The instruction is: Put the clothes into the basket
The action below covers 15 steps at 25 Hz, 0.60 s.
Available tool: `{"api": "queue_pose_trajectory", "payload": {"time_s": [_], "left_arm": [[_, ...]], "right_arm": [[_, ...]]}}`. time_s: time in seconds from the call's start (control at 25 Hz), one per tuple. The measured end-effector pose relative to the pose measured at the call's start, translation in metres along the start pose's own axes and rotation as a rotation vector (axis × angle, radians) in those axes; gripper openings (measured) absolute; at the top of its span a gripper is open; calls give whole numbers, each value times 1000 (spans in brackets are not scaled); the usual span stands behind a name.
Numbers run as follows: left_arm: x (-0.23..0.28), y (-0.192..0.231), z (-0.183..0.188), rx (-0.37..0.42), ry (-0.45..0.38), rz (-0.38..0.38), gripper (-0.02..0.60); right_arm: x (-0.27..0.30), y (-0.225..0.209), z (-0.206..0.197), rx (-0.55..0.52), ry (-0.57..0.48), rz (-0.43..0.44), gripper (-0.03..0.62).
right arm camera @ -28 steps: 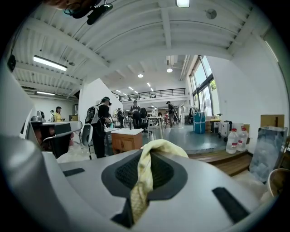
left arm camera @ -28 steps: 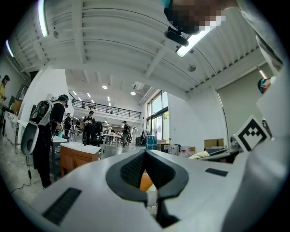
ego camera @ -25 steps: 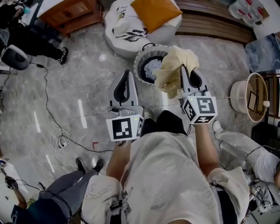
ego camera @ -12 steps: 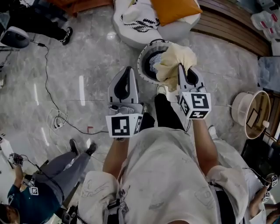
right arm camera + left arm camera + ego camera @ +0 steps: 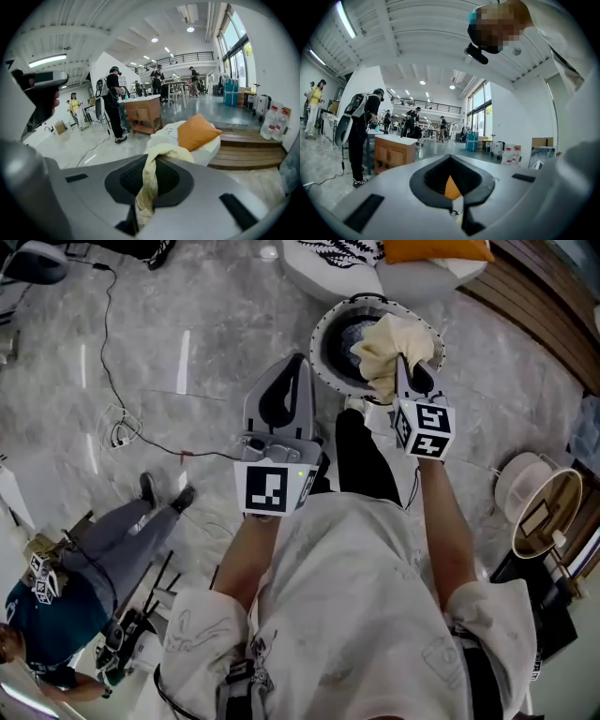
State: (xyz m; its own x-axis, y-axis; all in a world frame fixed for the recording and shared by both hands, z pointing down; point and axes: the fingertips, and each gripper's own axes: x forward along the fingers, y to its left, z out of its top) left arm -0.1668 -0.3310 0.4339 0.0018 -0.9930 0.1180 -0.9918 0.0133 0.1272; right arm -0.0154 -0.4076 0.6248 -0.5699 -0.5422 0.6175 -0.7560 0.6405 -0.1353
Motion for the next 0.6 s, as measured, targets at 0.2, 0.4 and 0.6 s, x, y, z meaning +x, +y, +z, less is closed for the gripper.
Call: {"api": "queue_pose_trajectory", "payload": {"time_s": [0.2,0.4,0.6], "left_arm": [[13,9,-20,-7,36,24,-2],[23,9,-41,-11,80,37,-2],[30,7,-55,-14,111,40,-2]], "right_arm": [[49,-12,-44,57,100,9,12],[94,-31,-99,155,222,-1,12],[127,-47,-150,245,356,-28,12]]}}
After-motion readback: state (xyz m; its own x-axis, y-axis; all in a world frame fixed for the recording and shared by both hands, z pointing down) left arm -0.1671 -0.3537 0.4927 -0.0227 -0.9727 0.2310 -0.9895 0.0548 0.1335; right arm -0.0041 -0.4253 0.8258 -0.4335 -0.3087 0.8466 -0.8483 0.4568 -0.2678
